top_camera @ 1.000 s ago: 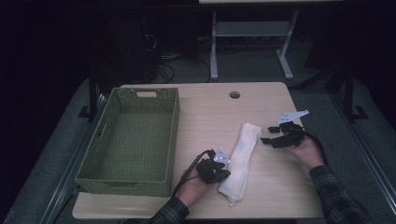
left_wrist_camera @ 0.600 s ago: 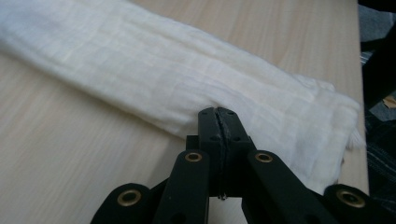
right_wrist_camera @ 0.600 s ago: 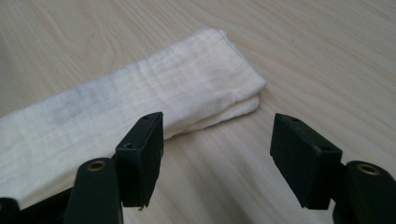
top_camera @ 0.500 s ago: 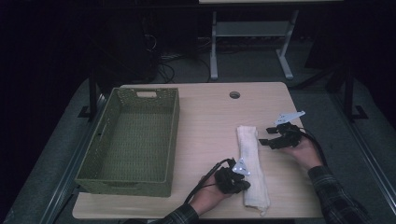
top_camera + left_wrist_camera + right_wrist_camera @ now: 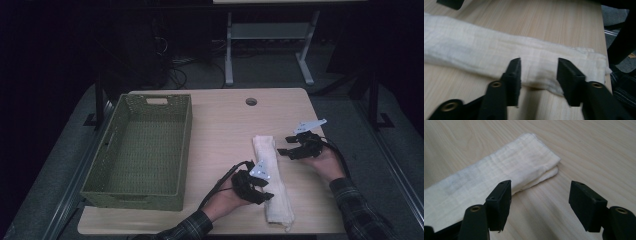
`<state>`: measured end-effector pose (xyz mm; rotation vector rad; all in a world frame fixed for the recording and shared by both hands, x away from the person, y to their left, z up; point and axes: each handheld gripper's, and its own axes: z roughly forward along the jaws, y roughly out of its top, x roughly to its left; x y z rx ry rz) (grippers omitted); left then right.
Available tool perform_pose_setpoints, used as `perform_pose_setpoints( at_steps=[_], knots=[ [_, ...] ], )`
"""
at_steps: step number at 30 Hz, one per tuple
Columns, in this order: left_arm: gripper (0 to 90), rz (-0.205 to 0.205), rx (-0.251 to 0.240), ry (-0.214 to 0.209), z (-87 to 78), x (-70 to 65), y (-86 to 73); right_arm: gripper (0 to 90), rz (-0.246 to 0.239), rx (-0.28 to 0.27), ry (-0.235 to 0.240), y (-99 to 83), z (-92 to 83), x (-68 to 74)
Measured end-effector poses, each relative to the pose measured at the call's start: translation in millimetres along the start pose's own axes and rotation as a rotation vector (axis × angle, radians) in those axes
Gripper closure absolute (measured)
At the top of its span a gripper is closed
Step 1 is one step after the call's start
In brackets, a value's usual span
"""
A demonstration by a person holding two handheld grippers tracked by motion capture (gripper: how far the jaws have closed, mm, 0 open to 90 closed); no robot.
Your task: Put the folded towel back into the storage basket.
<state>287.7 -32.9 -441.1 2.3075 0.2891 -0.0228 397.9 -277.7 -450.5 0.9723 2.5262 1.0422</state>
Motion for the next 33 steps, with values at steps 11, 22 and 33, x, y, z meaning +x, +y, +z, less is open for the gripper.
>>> perform_pose_setpoints(
  at_steps=[11, 22, 33],
  knots=[
    [24.1, 0.087, 0.05, -0.013, 29.6, -1.0, 10.1, 34.0, 0.013, 0.0, -0.004, -1.7, -0.4, -3.1],
    [20.3, 0.109, 0.083, 0.016, 43.9, -2.5, 2.9, 34.0, 0.009, -0.003, -0.002, -1.9, -1.3, -4.7],
    [60.1, 0.096, 0.088, 0.018, 32.5, 0.8, 0.6, 34.0, 0.009, -0.012, 0.009, -2.1, -0.9, -4.6]
  ],
)
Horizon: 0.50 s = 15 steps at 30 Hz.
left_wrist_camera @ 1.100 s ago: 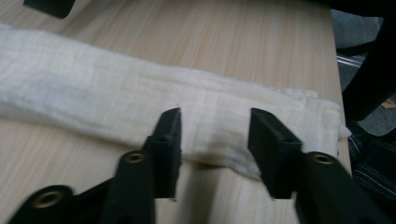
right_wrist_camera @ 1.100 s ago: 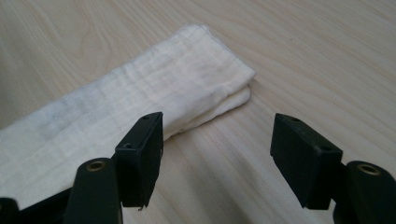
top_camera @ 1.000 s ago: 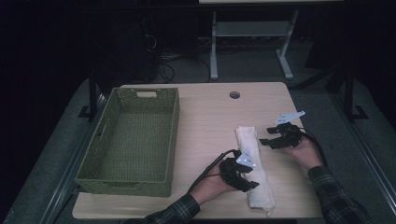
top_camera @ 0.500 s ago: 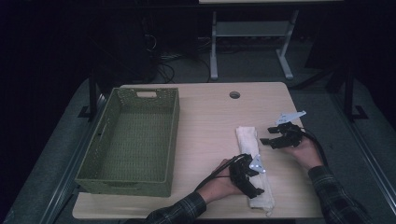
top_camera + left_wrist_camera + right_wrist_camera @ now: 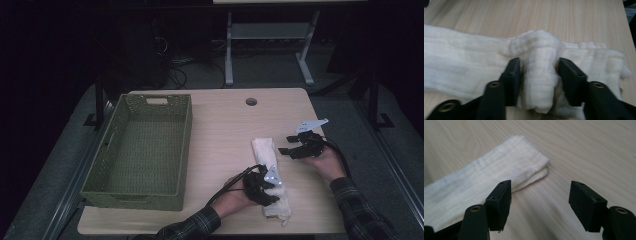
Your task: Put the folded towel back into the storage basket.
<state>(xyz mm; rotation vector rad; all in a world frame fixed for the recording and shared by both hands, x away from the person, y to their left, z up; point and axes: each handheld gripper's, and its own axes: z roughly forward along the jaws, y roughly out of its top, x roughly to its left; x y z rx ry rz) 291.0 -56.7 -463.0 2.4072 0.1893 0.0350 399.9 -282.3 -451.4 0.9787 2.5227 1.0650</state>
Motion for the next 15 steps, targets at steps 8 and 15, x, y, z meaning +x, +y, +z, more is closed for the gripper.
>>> perform_pose_setpoints(
  at_steps=[8, 15],
  knots=[
    [78.0, -0.055, 0.025, -0.047, -7.0, 2.3, -3.6, 32.1, -0.077, -0.023, 0.107, 4.4, -2.6, 5.6],
    [78.1, -0.095, 0.013, -0.079, -7.3, 7.1, -5.9, 31.7, -0.127, -0.03, 0.217, 32.7, 13.7, 6.4]
  ],
)
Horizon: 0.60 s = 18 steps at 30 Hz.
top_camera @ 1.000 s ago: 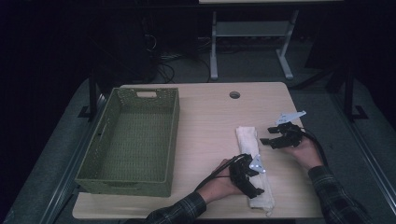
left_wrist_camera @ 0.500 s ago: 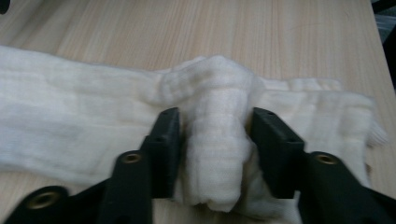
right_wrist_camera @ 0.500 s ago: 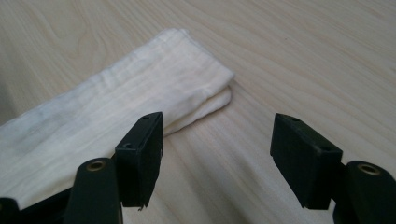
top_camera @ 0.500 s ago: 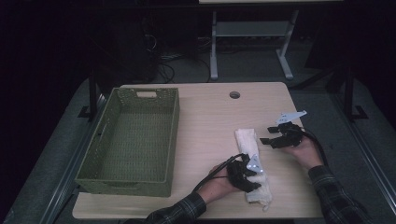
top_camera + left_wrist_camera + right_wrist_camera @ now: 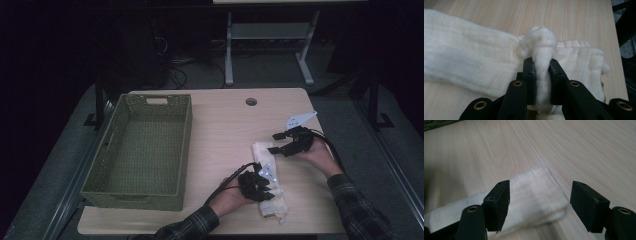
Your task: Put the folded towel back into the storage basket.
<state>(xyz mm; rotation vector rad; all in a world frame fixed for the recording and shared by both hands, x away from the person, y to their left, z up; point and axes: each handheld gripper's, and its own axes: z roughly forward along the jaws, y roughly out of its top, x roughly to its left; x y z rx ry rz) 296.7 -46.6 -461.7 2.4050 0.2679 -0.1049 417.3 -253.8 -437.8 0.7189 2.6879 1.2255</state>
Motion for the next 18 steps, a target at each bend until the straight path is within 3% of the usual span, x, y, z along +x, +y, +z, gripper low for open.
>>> perform_pose_setpoints(
  at_steps=[6, 10, 13, 18],
  knots=[
    [78.1, 0.007, 0.002, 0.009, 0.1, -1.5, 0.0, 31.4, -0.038, 0.034, 0.028, 12.3, 23.0, -5.8],
    [78.1, 0.009, 0.001, 0.008, -0.2, -0.9, -0.1, 31.5, -0.024, 0.036, 0.047, 10.4, 33.3, -16.3],
    [78.1, 0.009, 0.002, 0.007, -0.1, -0.7, 0.1, 30.9, -0.018, 0.068, 0.055, 5.5, 42.5, -21.2],
    [78.2, -0.005, -0.001, -0.001, 0.0, 0.6, -0.1, 30.4, -0.052, 0.104, 0.066, 1.1, 47.5, -21.4]
  ],
)
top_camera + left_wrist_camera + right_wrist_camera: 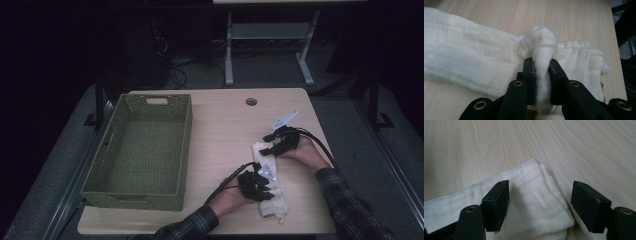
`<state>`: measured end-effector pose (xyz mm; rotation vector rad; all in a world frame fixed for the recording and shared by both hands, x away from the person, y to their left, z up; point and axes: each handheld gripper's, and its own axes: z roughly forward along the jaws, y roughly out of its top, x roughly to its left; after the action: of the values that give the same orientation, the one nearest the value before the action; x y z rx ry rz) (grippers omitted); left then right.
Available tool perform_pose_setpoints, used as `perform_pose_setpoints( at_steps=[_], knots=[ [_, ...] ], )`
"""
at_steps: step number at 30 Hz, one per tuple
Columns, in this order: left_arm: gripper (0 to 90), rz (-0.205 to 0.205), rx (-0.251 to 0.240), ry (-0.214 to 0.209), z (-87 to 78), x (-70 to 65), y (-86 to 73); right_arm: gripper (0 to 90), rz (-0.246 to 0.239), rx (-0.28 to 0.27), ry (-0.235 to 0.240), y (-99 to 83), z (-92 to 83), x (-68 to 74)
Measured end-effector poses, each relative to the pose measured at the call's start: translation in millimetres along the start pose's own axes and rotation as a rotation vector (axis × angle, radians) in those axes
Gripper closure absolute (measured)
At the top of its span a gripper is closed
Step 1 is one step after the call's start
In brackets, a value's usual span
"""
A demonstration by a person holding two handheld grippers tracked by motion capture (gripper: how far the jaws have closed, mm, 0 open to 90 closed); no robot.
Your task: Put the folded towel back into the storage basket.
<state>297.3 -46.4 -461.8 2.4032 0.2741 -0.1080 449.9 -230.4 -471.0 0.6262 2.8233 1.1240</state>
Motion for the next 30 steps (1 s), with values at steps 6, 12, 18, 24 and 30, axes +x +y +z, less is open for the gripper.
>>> perform_pose_setpoints(
  at_steps=[6, 12, 18, 24, 30],
  knots=[
    [78.1, 0.0, -0.001, 0.005, 0.2, -0.7, 0.0, 38.9, -0.067, 0.004, -0.023, -1.1, 0.3, 5.8],
    [78.2, -0.001, -0.003, 0.008, 0.1, -1.0, -0.6, 60.7, -0.085, 0.003, 0.023, -1.2, -1.9, 9.3],
    [78.2, -0.009, -0.007, 0.007, 0.2, -1.0, -0.8, 74.8, -0.055, -0.003, 0.06, -2.9, -2.4, 9.1],
    [79.4, 0.001, -0.012, 0.015, -0.4, -1.7, -1.7, 77.8, -0.015, -0.015, 0.055, -5.2, -3.0, 11.5],
    [80.6, 0.009, -0.038, 0.015, -7.8, -3.3, 0.3, 77.9, 0.011, 0.0, 0.062, -4.6, -5.2, 10.0]
  ],
)
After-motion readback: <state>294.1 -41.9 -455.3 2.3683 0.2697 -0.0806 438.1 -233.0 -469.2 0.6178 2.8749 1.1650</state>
